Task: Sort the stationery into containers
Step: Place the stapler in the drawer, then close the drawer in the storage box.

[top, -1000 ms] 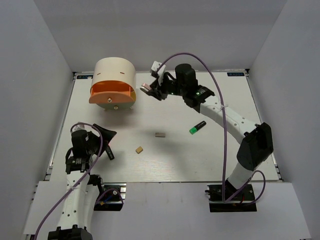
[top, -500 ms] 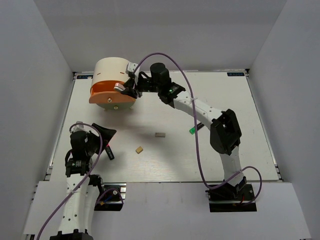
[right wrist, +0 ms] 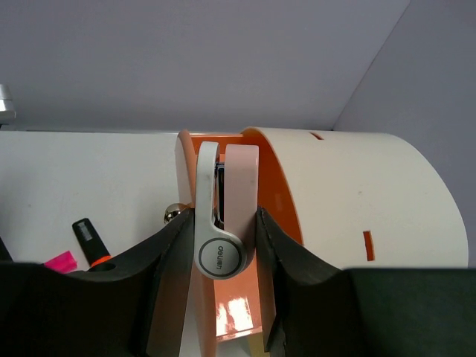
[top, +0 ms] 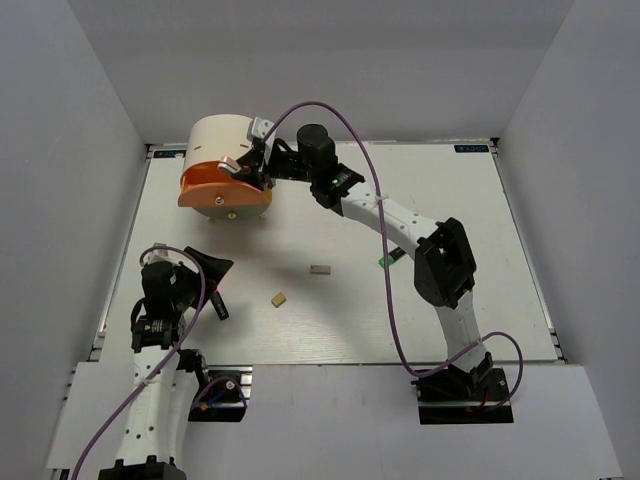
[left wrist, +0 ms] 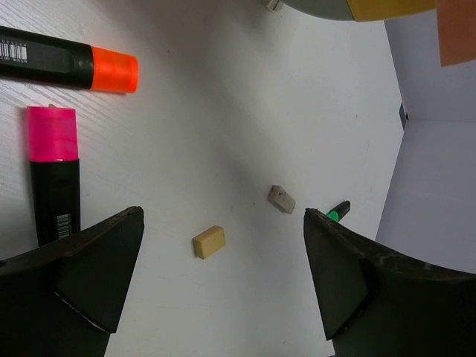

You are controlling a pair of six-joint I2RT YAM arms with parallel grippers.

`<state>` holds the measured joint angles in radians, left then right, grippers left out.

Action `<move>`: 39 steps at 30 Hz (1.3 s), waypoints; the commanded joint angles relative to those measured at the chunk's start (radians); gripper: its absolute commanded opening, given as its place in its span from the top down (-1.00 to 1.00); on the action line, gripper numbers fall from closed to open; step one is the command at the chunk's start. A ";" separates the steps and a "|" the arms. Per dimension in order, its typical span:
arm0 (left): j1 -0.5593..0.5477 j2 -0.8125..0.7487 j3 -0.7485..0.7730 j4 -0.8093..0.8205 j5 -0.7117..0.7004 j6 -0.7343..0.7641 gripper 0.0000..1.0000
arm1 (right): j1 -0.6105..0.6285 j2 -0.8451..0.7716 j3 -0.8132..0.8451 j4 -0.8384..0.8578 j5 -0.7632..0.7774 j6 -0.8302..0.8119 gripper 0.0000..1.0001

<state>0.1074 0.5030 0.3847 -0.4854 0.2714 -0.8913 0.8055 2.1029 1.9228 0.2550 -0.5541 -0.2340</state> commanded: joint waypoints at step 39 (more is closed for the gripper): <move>-0.017 0.394 0.155 0.450 0.084 0.034 0.24 | -0.057 -0.213 -0.111 -0.031 0.158 -0.068 1.00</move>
<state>0.0959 0.8501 0.4561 -0.1562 0.3099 -0.9028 0.7975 1.9934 1.8351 0.2768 -0.4530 -0.2741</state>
